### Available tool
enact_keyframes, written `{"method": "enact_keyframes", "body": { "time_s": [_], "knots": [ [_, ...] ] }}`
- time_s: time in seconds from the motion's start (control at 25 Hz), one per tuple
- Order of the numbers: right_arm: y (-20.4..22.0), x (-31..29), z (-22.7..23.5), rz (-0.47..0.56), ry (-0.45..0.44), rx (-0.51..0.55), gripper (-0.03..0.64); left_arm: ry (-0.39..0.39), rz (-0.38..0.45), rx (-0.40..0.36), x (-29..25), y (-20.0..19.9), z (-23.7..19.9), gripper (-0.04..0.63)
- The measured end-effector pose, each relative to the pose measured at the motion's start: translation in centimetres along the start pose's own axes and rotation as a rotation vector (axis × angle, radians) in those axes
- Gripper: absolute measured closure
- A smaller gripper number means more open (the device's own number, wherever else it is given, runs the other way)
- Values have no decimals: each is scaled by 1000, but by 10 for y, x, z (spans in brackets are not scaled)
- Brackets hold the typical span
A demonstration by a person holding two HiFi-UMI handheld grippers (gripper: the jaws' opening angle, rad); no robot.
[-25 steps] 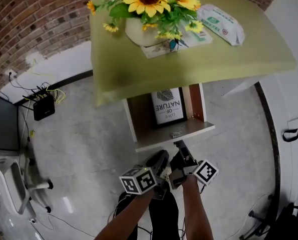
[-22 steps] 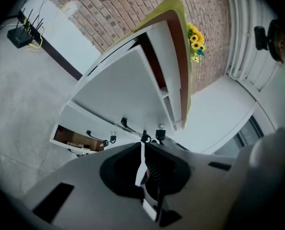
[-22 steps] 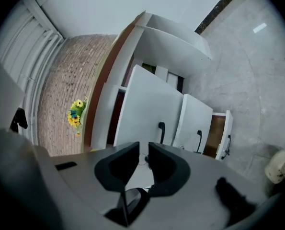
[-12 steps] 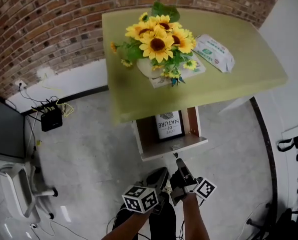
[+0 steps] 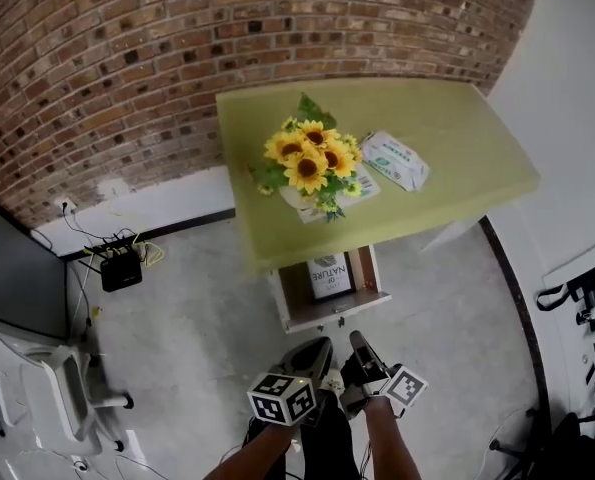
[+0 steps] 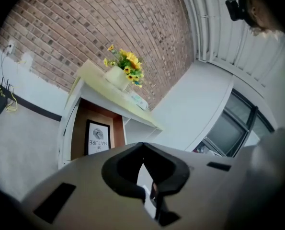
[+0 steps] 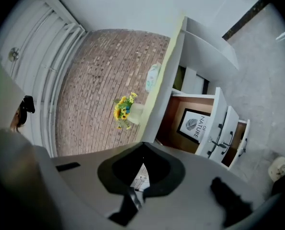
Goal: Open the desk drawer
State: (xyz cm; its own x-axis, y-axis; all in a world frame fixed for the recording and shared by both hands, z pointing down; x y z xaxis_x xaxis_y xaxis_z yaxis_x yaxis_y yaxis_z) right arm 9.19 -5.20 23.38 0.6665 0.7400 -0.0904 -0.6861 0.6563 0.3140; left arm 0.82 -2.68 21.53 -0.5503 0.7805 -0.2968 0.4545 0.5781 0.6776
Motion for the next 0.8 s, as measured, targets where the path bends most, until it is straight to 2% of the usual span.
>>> {"method": "enact_keyframes", "body": {
  "time_s": [0.24, 0.36, 0.6, 0.8],
  "knots": [
    [-10, 26, -71, -17, -9, 12, 604, 3, 47, -41, 32, -43, 48, 584],
    [-10, 34, -100, -27, 15, 90, 604, 14, 61, -119, 47, -60, 70, 584],
    [-17, 51, -127, -48, 162, 288, 604, 13, 54, -233, 74, -73, 96, 584],
    [-23, 50, -161, -51, 205, 462, 603, -3, 38, -353, 101, -87, 106, 584]
  ]
}}
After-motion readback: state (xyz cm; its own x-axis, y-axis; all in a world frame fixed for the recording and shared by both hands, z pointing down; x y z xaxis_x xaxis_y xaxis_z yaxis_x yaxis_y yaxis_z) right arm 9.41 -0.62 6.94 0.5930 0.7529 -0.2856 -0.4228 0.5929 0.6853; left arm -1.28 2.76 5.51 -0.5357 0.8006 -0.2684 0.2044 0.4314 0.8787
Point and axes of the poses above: the fingertips, and each gripper's own axes: x backward along the fingers, z to its right, y out of its underside, the point moved 2 cm from there along x, backward along the fingers
